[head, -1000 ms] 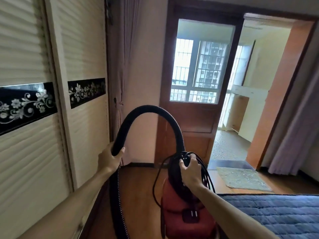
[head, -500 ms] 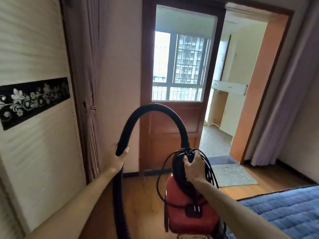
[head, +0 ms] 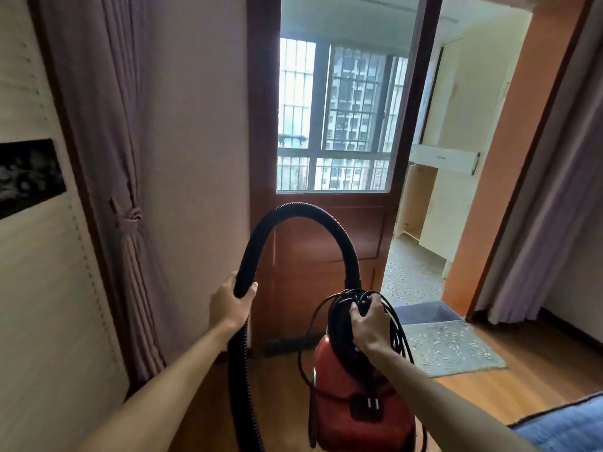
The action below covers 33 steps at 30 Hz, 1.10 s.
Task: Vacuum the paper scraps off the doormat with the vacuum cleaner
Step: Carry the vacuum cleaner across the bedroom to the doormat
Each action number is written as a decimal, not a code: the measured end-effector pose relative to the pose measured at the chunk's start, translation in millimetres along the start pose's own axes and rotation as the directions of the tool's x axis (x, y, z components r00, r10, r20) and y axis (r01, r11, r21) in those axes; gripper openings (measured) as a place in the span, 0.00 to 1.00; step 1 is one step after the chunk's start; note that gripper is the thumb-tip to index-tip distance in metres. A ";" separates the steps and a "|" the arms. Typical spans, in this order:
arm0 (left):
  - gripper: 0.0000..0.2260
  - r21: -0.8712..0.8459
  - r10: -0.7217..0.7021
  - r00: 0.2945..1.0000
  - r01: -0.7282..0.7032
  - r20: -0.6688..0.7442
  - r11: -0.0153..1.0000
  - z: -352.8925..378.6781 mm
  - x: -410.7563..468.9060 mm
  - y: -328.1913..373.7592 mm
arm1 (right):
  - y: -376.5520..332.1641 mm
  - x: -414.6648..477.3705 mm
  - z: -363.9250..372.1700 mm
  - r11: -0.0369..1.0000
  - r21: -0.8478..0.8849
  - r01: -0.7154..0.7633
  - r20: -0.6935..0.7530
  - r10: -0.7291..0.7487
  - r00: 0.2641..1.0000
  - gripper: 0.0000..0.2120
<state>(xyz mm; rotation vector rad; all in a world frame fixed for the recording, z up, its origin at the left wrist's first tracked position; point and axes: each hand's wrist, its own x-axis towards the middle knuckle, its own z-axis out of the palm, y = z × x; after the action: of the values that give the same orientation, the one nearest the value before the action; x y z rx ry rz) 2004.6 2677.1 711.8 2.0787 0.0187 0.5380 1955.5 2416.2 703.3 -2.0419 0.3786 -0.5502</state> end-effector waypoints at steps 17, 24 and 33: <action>0.15 -0.080 0.067 0.992 -0.058 0.108 0.995 187.0 238.3 -8.8 | 22.6 231.8 52.0 0.995 -0.044 -0.086 -0.177 0.077 0.981 0.08; 0.16 -0.152 0.148 0.947 -0.107 0.285 0.982 309.8 336.2 7.7 | 67.3 333.9 46.5 0.972 -0.083 -0.221 -0.374 0.175 0.911 0.08; 0.18 -0.292 0.252 0.852 -0.123 0.460 0.949 429.3 376.6 70.5 | 93.8 396.3 -4.9 0.934 -0.070 -0.350 -0.570 0.251 0.782 0.09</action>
<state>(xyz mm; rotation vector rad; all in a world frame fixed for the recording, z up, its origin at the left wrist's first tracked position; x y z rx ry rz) 2494.8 2375.7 715.3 1.9177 -0.5349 0.0990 2285.8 2178.3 714.9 -1.8937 1.1207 -0.9331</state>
